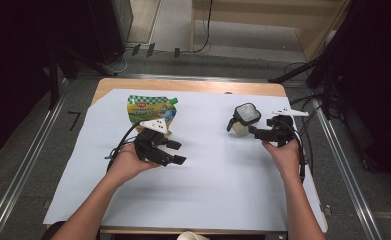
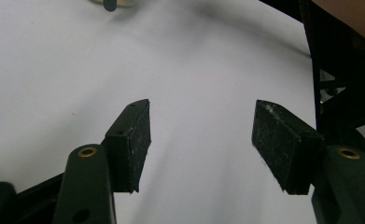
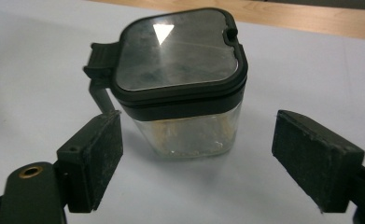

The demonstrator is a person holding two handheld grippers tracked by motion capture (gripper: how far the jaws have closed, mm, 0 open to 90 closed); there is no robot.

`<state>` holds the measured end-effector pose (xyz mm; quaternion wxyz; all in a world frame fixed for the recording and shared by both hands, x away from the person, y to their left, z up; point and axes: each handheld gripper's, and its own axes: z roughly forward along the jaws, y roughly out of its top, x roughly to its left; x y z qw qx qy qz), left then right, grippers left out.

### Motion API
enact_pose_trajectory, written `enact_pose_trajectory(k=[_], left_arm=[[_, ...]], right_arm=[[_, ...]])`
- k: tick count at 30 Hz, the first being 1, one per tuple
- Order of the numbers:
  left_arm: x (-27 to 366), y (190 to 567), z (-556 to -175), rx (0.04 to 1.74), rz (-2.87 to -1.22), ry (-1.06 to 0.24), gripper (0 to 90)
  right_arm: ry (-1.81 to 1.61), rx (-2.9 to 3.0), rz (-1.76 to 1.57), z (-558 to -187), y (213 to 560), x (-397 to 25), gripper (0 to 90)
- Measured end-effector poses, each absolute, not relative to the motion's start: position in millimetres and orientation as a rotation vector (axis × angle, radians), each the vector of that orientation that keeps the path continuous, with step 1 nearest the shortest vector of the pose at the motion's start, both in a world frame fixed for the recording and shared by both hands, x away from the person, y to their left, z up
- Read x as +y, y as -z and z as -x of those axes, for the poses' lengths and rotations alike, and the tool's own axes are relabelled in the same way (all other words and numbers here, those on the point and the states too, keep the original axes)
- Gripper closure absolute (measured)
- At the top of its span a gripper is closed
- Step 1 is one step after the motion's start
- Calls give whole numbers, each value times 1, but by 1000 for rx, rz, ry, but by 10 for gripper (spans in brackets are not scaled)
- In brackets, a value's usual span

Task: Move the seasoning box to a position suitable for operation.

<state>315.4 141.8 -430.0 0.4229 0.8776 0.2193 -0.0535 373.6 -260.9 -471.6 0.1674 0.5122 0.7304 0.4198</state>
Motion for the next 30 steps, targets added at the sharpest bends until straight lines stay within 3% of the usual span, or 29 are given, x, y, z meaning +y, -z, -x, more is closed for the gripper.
enact_pose_trajectory(k=[30], left_arm=[[169, 436, -296, 651, -2161, 131, 375]], right_arm=[[-1158, 1998, -1370, -419, 514, -214, 128]])
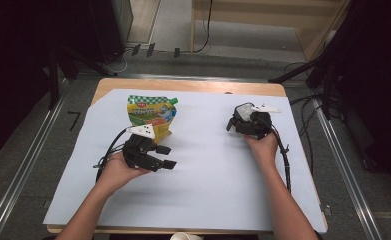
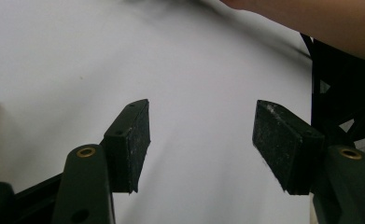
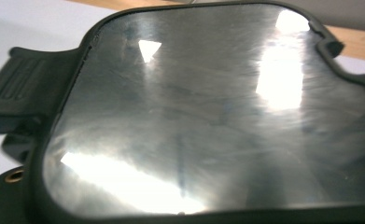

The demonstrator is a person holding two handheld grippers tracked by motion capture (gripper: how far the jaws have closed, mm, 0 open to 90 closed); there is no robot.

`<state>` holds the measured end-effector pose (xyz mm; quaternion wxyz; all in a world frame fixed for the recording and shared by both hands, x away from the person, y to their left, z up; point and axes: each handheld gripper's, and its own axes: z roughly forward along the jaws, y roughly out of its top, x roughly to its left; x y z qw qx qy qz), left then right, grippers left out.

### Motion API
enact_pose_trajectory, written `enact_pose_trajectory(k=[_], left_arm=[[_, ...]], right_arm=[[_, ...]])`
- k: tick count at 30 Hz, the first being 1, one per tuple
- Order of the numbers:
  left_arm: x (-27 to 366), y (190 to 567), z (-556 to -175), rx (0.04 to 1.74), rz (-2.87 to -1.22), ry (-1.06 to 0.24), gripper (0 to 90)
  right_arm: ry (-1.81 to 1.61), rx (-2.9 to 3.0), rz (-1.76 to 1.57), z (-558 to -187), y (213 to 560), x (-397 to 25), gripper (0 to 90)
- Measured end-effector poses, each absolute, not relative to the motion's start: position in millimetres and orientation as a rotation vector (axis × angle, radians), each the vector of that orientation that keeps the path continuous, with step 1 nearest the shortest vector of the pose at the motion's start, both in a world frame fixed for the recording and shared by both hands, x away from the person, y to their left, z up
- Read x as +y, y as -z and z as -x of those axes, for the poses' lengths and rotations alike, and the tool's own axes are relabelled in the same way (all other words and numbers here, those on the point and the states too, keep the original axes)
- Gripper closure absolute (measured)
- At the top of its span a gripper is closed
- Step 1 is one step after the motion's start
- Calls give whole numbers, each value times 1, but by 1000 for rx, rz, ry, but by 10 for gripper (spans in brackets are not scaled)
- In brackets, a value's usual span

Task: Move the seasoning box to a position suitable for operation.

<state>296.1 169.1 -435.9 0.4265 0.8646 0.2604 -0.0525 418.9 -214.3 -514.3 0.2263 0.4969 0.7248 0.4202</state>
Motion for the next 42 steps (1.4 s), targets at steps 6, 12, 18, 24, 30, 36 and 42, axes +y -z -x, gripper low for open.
enact_pose_trajectory(k=[6, 12, 18, 24, 30, 36, 42], left_arm=[[172, 438, -295, 657, -2163, 132, 377], [170, 440, -296, 651, -2167, 140, 377], [168, 441, -299, 649, -2172, 147, 378], [164, 441, -301, 633, -2178, 150, 378], [160, 442, -304, 632, -2191, 154, 383], [157, 441, -308, 632, -2186, 158, 387], [153, 441, -313, 636, -2191, 164, 387]], right_arm=[[-1152, 1968, -1360, -419, 516, -212, 152], [-1166, 1973, -1375, -420, 515, -214, 155], [-1172, 1972, -1406, -418, 513, -217, 156], [-1195, 1962, -1419, -413, 505, -220, 156], [-1230, 1976, -1388, -401, 497, -217, 157], [-1245, 2009, -1365, -391, 493, -211, 157], [-1260, 2049, -1331, -382, 490, -204, 157]])
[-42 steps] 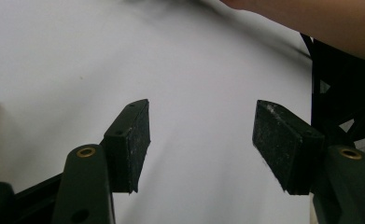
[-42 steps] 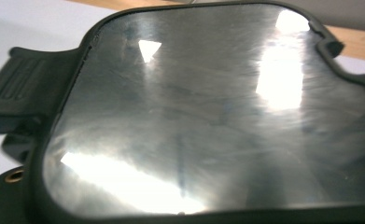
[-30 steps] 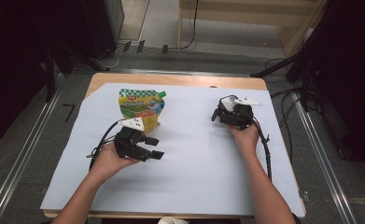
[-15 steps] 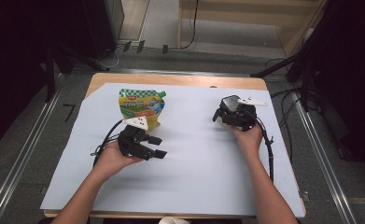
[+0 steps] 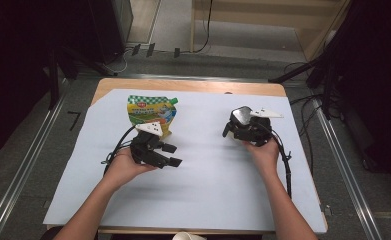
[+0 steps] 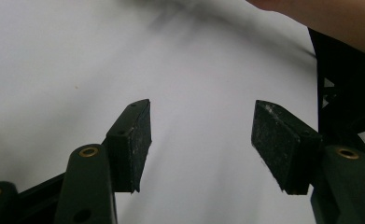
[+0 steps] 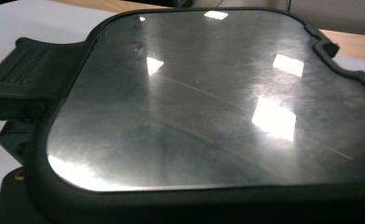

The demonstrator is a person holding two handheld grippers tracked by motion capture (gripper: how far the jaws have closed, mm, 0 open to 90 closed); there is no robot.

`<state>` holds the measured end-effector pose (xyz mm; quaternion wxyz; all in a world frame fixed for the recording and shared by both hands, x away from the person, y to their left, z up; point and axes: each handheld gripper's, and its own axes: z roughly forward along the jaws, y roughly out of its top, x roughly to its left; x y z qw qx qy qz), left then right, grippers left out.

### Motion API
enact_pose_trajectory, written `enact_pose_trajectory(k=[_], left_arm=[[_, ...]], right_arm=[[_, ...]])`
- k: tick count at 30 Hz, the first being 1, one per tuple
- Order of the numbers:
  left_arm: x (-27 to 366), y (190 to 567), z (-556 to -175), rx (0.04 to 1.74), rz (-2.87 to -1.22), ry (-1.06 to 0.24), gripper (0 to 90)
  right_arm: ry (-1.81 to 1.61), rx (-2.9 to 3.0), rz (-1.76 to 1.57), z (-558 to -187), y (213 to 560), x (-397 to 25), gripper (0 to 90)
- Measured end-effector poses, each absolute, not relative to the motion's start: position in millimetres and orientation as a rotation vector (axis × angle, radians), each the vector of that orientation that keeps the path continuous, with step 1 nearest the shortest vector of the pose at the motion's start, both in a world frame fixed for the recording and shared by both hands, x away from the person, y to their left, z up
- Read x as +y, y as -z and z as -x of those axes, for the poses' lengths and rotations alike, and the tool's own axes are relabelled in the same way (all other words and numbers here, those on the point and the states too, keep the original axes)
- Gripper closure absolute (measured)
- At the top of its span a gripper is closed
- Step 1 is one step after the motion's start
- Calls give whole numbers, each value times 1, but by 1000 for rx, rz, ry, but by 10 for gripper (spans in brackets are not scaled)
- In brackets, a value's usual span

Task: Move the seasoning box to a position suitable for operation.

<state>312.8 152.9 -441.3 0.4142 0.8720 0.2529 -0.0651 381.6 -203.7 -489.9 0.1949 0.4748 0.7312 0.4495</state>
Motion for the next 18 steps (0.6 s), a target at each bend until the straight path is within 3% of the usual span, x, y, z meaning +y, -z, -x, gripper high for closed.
enact_pose_trajectory(k=[18], left_arm=[[143, 441, -323, 610, -2200, 166, 386]], right_arm=[[-1290, 2161, -1190, -343, 479, -181, 158]])
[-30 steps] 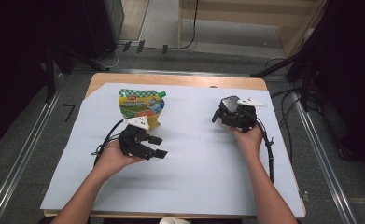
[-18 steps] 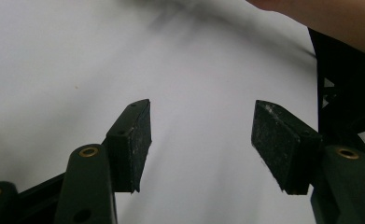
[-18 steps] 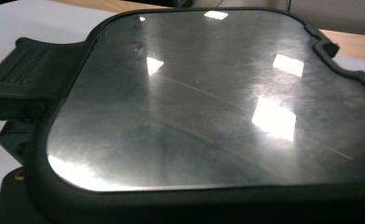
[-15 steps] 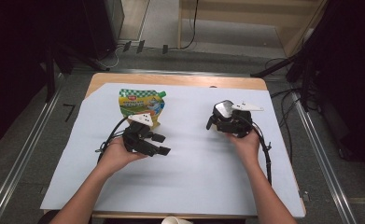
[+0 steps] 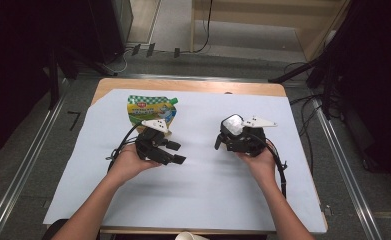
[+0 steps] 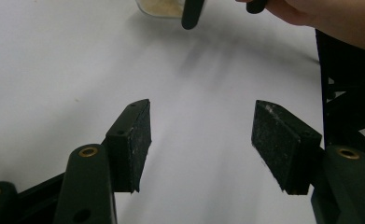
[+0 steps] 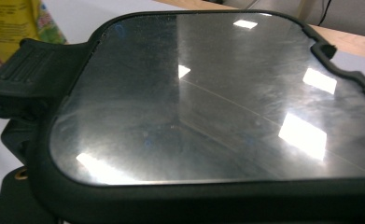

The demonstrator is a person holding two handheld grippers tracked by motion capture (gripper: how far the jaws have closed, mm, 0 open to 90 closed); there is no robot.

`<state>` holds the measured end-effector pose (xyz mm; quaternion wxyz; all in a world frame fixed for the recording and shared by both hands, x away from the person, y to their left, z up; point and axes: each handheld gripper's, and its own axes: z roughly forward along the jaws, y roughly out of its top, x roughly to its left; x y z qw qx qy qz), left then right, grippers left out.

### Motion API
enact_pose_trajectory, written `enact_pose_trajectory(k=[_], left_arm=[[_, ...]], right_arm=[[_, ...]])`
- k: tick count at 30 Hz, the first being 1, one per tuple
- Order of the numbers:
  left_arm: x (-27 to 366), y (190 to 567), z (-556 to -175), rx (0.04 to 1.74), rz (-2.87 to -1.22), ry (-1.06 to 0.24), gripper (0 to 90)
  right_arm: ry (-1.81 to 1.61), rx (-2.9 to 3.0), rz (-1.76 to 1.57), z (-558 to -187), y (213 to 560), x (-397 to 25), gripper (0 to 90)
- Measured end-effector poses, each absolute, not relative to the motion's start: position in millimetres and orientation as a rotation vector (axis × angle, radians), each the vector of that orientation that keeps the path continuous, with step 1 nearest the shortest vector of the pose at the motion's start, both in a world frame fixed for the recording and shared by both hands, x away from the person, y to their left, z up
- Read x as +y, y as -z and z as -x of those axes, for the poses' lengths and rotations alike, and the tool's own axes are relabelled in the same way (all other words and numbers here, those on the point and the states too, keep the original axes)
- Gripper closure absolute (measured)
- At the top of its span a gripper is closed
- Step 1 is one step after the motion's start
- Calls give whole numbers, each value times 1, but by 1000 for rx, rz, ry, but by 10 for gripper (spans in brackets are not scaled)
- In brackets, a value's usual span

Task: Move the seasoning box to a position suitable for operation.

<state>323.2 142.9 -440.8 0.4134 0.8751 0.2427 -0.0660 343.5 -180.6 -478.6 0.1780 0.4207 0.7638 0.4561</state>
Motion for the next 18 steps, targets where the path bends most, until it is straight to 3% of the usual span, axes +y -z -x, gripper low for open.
enact_pose_trajectory(k=[18], left_arm=[[147, 440, -326, 621, -2177, 159, 391]], right_arm=[[-1335, 2258, -1097, -305, 479, -152, 159]])
